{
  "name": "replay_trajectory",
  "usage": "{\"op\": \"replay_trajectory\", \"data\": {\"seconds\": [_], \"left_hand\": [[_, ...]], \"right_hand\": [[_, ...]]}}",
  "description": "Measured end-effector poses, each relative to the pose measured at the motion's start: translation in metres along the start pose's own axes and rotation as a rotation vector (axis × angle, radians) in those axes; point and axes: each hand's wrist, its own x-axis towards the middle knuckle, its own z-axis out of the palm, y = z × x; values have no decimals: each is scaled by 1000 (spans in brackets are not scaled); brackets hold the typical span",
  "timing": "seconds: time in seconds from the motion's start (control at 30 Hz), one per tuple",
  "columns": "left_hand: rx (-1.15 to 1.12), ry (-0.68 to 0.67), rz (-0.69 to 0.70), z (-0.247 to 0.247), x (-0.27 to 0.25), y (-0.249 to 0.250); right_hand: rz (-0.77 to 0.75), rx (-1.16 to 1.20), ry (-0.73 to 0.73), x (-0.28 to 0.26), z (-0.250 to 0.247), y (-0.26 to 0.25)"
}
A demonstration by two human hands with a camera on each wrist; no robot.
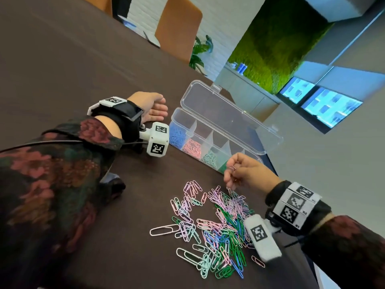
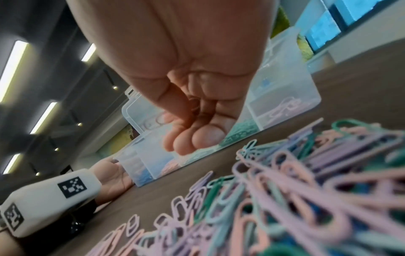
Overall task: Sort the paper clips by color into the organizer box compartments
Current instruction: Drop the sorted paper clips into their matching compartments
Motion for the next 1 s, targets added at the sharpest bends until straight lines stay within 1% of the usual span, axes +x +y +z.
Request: {"op": "replay_trajectory", "data": {"seconds": [0.03, 0.1, 0.17, 0.27, 0.33, 0.43, 0.57, 0.63, 0.87, 1.0], "left_hand": [[1, 0, -1, 0, -1, 0], [6, 7, 3, -1, -1, 0], [7, 12, 6, -1, 0, 0], [8, 13, 11, -1, 1, -1], [9, 12, 18, -1, 0, 0], [7, 18, 25, -2, 0, 0], [9, 20, 26, -1, 0, -1], [13, 20, 26, -1, 0, -1], [25, 22, 26, -1, -2, -1], [20, 22, 25, 0, -2, -1]], "right_hand": [[9, 12, 4, 0, 1, 0], [29, -76, 5, -2, 3, -1], [54, -278, -16, -4, 7, -1], [119, -652, -91, -10, 18, 0], [118, -897, -148, -13, 26, -3], [86, -1105, -196, -17, 33, -12], [82, -1219, -193, -21, 35, -12], [78, -1226, -176, -21, 35, -10], [64, -1088, -197, -22, 31, -4], [51, -935, -169, -21, 23, 1]]}}
